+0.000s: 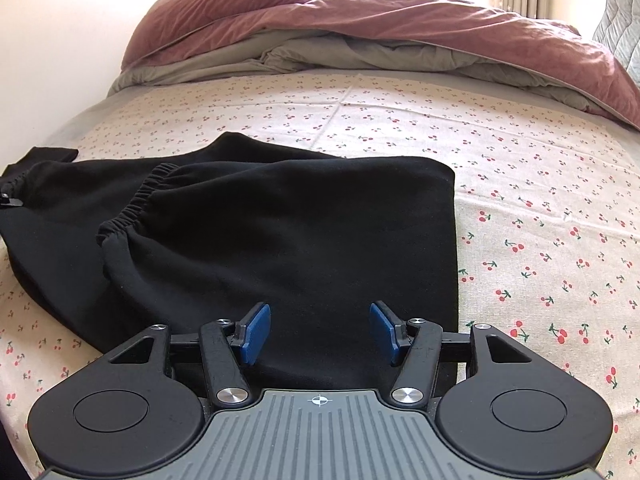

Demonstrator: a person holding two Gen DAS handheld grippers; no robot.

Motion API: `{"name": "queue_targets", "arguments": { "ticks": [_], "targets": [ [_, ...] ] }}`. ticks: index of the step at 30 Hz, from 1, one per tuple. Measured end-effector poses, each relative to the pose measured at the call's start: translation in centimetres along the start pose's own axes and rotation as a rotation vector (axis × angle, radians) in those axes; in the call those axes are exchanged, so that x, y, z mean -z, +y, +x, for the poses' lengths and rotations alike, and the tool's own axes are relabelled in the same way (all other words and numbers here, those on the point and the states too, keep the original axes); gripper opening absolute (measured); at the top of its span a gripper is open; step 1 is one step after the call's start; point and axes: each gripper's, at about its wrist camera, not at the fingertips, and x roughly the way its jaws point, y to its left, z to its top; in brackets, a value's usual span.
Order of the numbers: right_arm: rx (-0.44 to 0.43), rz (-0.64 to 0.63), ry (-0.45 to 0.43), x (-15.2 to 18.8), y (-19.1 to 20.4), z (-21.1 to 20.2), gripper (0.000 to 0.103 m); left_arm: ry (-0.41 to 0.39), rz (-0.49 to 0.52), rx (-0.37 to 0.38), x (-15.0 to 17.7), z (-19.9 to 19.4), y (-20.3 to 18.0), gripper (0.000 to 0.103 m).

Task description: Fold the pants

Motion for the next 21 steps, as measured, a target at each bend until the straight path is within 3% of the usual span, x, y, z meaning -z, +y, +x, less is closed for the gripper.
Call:
{"name": "queue_targets", "arguments": {
  "ticks": [6, 13, 21],
  "targets": [
    [-0.002, 0.052, 0.050, 0.1, -0.9, 0.9, 0.055, -0.090, 0.089, 0.135, 0.7, -1.9, -2.4, 0.022],
    [-0.037, 0.111, 0.043, -0.3, -1.7, 0.4, 0.055, -0.198, 0.294, 0.338, 3.1, -4.9, -7.3, 0.021],
    [-0.097, 0.233, 0.051, -0.6, -3.7, 0.0, 0.055, -0.164, 0.421, 0.504, 7.2, -6.0, -13.3, 0.020]
  ]
}}
